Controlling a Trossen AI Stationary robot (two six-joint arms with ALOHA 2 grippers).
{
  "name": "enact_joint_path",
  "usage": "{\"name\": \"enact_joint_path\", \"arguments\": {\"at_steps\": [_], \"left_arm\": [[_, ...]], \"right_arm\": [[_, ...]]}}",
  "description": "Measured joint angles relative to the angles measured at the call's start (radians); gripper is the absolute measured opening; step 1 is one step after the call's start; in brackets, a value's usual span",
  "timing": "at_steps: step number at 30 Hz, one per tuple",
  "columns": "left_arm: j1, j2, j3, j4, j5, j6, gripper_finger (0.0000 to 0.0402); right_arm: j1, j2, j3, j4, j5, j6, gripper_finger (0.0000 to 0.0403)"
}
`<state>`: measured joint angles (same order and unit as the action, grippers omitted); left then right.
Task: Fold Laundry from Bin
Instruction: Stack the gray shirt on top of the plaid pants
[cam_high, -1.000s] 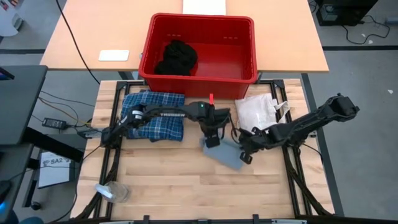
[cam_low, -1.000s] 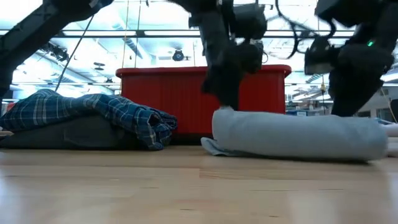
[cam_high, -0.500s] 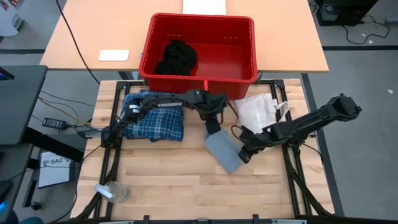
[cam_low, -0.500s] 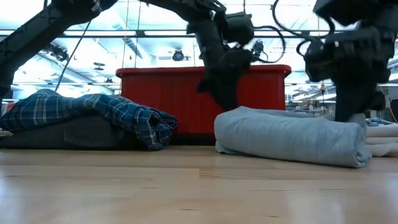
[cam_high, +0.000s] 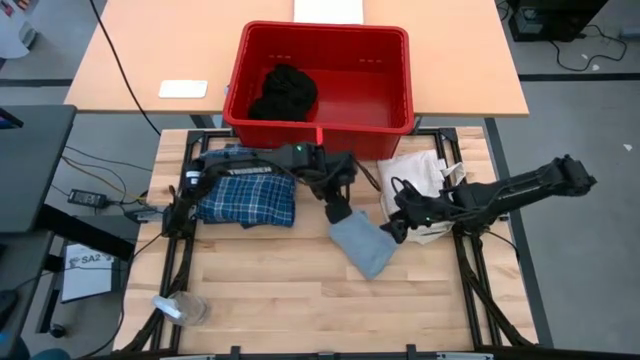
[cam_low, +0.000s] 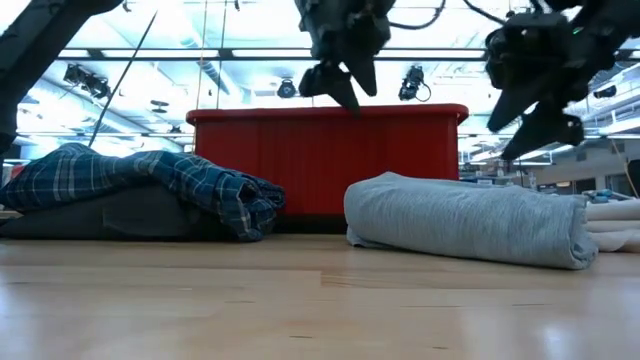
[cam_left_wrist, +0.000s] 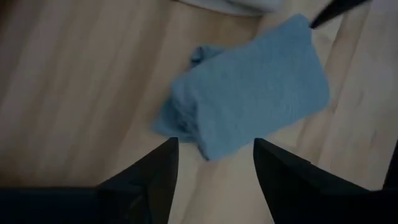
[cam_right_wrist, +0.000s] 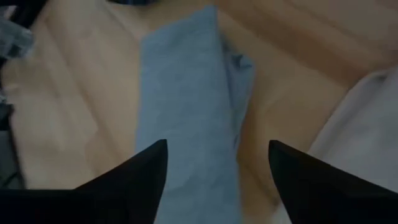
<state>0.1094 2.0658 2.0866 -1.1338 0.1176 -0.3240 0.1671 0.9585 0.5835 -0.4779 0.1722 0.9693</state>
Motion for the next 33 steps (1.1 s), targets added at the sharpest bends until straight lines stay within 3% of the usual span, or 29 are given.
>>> {"name": "enact_joint_path", "arguments": {"at_steps": [6,14,22,27,33], "left_arm": [[-0.067,0.041,0.001,0.021,0.000,-0.119,0.0212],[-0.139,0.046,-0.001,-0.024,-0.014,-0.235,0.0208],[-0.193,0.184,-0.002,0.101,0.047,-0.318,0.0150],[-0.193,0.235,0.000,0.079,0.041,-0.335,0.0143],[-0.192,0.250,-0.001,0.035,0.038,-0.321,0.0143]], "right_arm": [[-0.123,0.142,0.000,0.135,-0.147,-0.170,0.0315],[-0.189,0.357,0.000,0.262,-0.283,-0.263,0.0332],[-0.190,0.521,0.000,0.451,-0.398,-0.241,0.0331],[-0.187,0.655,0.003,0.590,-0.446,-0.176,0.0288],[-0.185,0.732,0.008,0.650,-0.483,-0.136,0.0148]]}}
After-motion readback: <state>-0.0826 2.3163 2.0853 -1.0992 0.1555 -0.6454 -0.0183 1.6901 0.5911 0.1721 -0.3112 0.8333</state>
